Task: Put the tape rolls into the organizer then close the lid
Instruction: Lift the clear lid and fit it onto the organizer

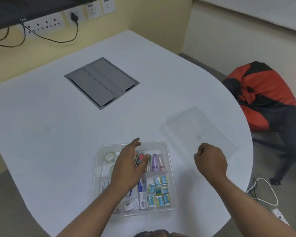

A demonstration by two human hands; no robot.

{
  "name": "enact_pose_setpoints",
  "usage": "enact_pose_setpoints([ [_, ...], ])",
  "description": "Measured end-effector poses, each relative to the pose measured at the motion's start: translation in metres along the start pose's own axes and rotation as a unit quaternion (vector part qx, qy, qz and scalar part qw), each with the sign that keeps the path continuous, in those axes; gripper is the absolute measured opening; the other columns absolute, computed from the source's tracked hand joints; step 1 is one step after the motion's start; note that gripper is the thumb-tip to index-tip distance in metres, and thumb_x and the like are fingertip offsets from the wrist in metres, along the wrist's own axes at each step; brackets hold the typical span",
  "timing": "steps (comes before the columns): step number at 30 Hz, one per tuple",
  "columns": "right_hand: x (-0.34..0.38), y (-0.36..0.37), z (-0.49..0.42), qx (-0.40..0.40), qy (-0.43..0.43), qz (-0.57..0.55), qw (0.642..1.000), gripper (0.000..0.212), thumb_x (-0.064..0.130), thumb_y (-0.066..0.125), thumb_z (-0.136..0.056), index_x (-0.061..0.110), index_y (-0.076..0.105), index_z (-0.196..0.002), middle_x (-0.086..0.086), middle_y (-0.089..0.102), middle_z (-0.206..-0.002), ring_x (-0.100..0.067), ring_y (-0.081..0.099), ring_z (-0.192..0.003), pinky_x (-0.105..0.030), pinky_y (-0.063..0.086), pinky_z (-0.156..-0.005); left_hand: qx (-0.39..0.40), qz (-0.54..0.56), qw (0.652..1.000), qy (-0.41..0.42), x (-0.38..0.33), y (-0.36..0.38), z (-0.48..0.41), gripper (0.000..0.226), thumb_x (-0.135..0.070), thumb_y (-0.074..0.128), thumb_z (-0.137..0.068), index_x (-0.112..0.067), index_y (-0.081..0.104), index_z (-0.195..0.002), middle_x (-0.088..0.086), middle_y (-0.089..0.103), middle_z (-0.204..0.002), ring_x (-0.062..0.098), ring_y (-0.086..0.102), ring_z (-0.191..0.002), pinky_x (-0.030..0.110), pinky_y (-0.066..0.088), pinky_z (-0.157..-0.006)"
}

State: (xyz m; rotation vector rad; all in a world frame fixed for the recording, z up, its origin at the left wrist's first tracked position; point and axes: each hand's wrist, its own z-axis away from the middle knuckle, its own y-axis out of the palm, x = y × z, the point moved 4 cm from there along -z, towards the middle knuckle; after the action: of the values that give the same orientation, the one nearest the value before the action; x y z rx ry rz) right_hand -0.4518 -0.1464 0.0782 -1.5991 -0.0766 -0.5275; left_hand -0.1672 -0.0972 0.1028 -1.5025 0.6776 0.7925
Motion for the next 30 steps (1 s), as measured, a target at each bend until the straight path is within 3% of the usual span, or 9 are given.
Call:
enact_pose_setpoints([
  [4,-0.003,0.009,-0.017,0.064,0.04,-0.005,0.997,0.017,0.008,0.06,-0.07,0.023,0.053,-0.067,0.005,0.059,-0.069,-0.016,0.053,-0.061,-0.025,0.039,-0.049,0.004,-0.003,1.0,0.002,0.0,-0.002,-0.004,0.062,-0.04,0.061,-0.087,-0.029,0.034,-0.142,-0.012,0.052,-0.134,0.0,0.042,-0.117,0.021,0.032,-0.095],
  [10,-0.023,0.039,-0.041,0.142,0.042,0.029,0.989,0.026,0.012,0.059,-0.076,0.021,0.062,-0.101,0.0,0.061,-0.097,-0.022,0.057,-0.086,-0.029,0.043,-0.065,0.029,-0.026,0.999,0.0,0.01,0.001,0.009,0.061,-0.044,0.059,-0.089,-0.029,0.034,-0.142,-0.013,0.053,-0.134,0.003,0.046,-0.12,0.026,0.037,-0.098],
  [15,-0.036,0.06,-0.046,0.161,0.044,0.094,0.982,0.024,0.006,0.052,-0.077,0.013,0.063,-0.096,-0.004,0.061,-0.095,-0.024,0.057,-0.085,-0.03,0.047,-0.067,0.034,-0.041,0.999,-0.001,0.01,0.004,0.014,0.06,-0.042,0.058,-0.089,-0.027,0.035,-0.142,-0.01,0.052,-0.135,0.008,0.046,-0.122,0.028,0.037,-0.101],
  [19,-0.04,0.07,-0.045,0.171,0.019,0.146,0.974,0.017,0.001,0.044,-0.076,0.016,0.051,-0.077,-0.002,0.054,-0.082,-0.023,0.051,-0.078,-0.03,0.046,-0.063,0.025,-0.04,0.999,-0.004,0.009,0.006,0.018,0.06,-0.044,0.058,-0.088,-0.027,0.036,-0.141,-0.011,0.052,-0.137,0.007,0.046,-0.124,0.028,0.036,-0.103],
  [24,-0.038,0.067,-0.046,0.152,-0.007,0.18,0.972,0.016,-0.001,0.048,-0.072,0.015,0.046,-0.07,-0.001,0.05,-0.069,-0.021,0.049,-0.064,-0.027,0.042,-0.058,0.014,-0.03,0.999,-0.011,0.012,0.003,0.023,0.058,-0.046,0.059,-0.086,-0.033,0.039,-0.138,-0.016,0.055,-0.13,0.001,0.047,-0.118,0.023,0.036,-0.097],
  [28,-0.01,0.039,-0.057,0.05,-0.048,0.086,0.994,0.015,0.003,0.055,-0.065,0.011,0.053,-0.078,-0.006,0.057,-0.074,-0.028,0.055,-0.076,-0.028,0.039,-0.057,0.018,-0.018,0.999,-0.019,0.011,0.0,0.023,0.059,-0.042,0.063,-0.086,-0.035,0.037,-0.139,-0.021,0.054,-0.127,-0.004,0.047,-0.116,0.019,0.036,-0.094],
  [30,0.01,0.015,-0.066,0.008,-0.06,0.038,0.997,0.019,0.001,0.055,-0.065,0.013,0.056,-0.08,-0.007,0.057,-0.074,-0.028,0.054,-0.076,-0.029,0.039,-0.056,0.018,-0.008,1.0,-0.02,0.008,-0.002,0.018,0.06,-0.04,0.063,-0.087,-0.034,0.036,-0.14,-0.019,0.054,-0.128,0.0,0.049,-0.115,0.025,0.042,-0.095],
])
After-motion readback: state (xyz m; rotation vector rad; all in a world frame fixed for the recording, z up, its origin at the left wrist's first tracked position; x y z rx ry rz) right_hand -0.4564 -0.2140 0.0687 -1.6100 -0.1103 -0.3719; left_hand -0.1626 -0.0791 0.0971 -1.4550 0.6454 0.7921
